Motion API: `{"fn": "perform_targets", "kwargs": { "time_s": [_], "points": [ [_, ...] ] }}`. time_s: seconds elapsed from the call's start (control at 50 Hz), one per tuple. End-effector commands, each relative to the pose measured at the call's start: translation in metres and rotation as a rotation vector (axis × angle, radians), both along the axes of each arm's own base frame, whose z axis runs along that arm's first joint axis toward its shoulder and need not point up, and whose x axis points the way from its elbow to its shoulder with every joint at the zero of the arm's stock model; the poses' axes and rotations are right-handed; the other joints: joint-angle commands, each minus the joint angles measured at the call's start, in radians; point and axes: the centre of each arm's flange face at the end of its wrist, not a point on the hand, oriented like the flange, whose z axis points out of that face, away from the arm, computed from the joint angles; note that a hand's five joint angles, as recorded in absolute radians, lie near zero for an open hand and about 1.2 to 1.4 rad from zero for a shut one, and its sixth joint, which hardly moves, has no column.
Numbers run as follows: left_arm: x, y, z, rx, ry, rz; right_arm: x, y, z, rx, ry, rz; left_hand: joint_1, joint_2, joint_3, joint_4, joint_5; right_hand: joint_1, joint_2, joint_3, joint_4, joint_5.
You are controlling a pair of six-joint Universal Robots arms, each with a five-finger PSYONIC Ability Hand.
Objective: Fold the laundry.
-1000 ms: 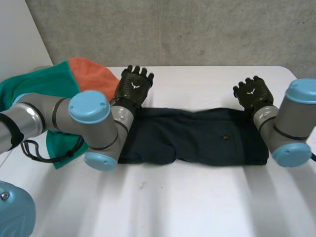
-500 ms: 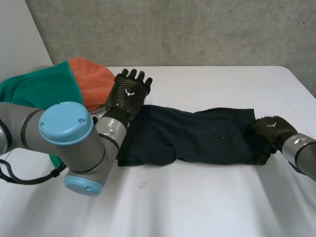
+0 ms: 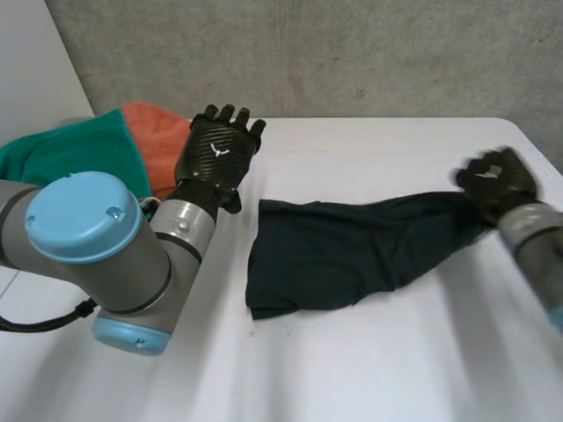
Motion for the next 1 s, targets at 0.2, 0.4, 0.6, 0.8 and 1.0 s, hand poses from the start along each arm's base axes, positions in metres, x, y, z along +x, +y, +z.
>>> {"fn": "perform_targets", "kwargs": {
  "time_s": [0.2,0.4,0.6,0.8,1.0],
  "points": [
    [0.015,-0.007,-0.002,0.019,0.011,0.074,0.165,0.119,-0.063,0.037,-0.058,0.845,-0.018,-0.029,-0.035,-0.029,-0.048,0.241,0.165,0.149,0.14,0.159],
    [0.024,-0.023,0.022,0.018,0.16,0.129,0.144,0.09,0.008,0.143,-0.436,0.633,-0.018,-0.028,-0.034,-0.028,-0.047,-0.921,-0.997,-1.012,-1.022,-1.002],
    [-0.009,0.006,0.029,0.061,0.174,0.009,0.066,0.042,0.041,0.308,-0.683,0.223,-0.006,-0.016,-0.022,-0.016,-0.035,-0.921,-0.997,-1.012,-1.022,-1.002],
    [-0.038,0.022,-0.033,0.345,0.055,-0.061,0.077,0.013,-0.016,0.541,-0.524,0.15,0.015,0.004,-0.002,0.004,-0.015,-0.921,-0.997,-1.012,-1.022,-1.002],
    [-0.023,0.039,-0.084,0.57,-0.163,-0.016,0.086,0.003,-0.07,0.666,-0.457,0.169,0.027,0.016,0.01,0.016,-0.003,-0.921,-0.997,-1.012,-1.022,-1.002]
  ]
}}
